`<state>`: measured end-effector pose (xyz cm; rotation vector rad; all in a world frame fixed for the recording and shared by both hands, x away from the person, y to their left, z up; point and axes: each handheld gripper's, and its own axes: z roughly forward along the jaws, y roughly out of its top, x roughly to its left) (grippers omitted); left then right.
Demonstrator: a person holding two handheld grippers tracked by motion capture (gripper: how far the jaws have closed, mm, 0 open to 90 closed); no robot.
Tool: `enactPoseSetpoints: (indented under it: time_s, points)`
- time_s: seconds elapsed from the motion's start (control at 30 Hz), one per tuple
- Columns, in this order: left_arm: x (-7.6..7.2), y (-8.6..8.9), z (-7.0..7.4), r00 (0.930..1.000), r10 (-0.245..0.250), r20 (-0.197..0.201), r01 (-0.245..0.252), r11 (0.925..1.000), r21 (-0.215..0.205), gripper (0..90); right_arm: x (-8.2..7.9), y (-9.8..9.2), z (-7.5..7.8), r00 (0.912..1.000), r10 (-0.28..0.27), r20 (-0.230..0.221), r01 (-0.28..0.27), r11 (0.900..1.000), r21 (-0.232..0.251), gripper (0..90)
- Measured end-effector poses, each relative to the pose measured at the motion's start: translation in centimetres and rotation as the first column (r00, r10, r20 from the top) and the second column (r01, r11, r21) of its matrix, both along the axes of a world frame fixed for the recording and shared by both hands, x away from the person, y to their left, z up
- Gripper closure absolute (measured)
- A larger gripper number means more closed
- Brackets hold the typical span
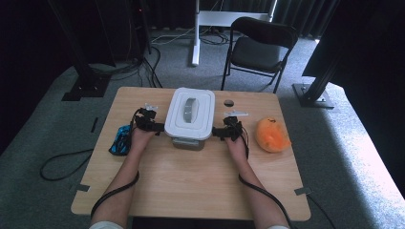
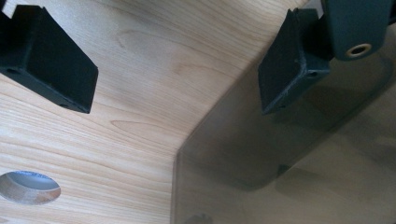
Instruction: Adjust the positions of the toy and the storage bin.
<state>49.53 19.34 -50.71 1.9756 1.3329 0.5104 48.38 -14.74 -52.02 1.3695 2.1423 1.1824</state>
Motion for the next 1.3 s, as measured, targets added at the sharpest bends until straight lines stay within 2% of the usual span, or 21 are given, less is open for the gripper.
enactPoseSetpoints:
  time_s: [0.2, 0.33, 0.43, 0.57, 0.97, 1.07, 1.2, 1.3]
  points:
    - [-0.3, -0.3, 0.0, 0.9998, -0.019, -0.006, 0.019, 0.9998, -0.012, 0.2, 0.0, -0.1, 0.1, 1.0, 0.009, -0.004, -0.009, 1.0, 0.006, 13.0]
    - [-0.4, -0.6, -0.2, 0.9996, -0.025, -0.013, 0.025, 0.999, -0.036, 0.2, -0.1, -0.3, 0.1, 0.9994, 0.021, -0.028, -0.02, 1.0, 0.003, 13.7]
    - [-0.5, -0.5, -0.3, 0.9996, -0.024, -0.013, 0.024, 0.999, -0.038, 0.2, -0.3, -0.2, 0.2, 0.9992, 0.037, -0.017, -0.037, 0.999, -0.012, 14.5]
    - [-0.7, -0.6, -0.1, 0.9997, -0.021, -0.011, 0.02, 0.9995, -0.023, 0.3, -0.6, 0.0, 0.4, 0.9977, 0.067, -0.002, -0.067, 0.997, -0.043, 16.1]
    - [-2.0, -0.8, -0.1, 1.0, -0.004, 0.007, 0.004, 0.9999, -0.013, 2.8, -1.7, -0.1, 1.2, 0.9916, 0.129, 0.004, -0.129, 0.991, -0.028, 18.6]
    - [-2.4, -0.9, -0.1, 0.9999, -0.011, 0.004, 0.011, 0.9999, -0.012, 2.8, -2.5, -0.2, 1.2, 0.9907, 0.134, 0.025, -0.133, 0.991, -0.032, 18.7]
    - [-2.9, -1.0, 0.0, 0.9998, -0.021, 0.001, 0.021, 0.9997, -0.01, 3.9, -3.1, -0.4, 1.3, 0.9881, 0.152, 0.026, -0.151, 0.988, -0.022, 19.8]
    - [-3.5, -1.3, 0.1, 0.9996, -0.027, 0.006, 0.027, 0.9996, 0.006, 4.5, -3.7, -0.5, 1.4, 0.9877, 0.153, 0.034, -0.151, 0.988, -0.031, 20.4]
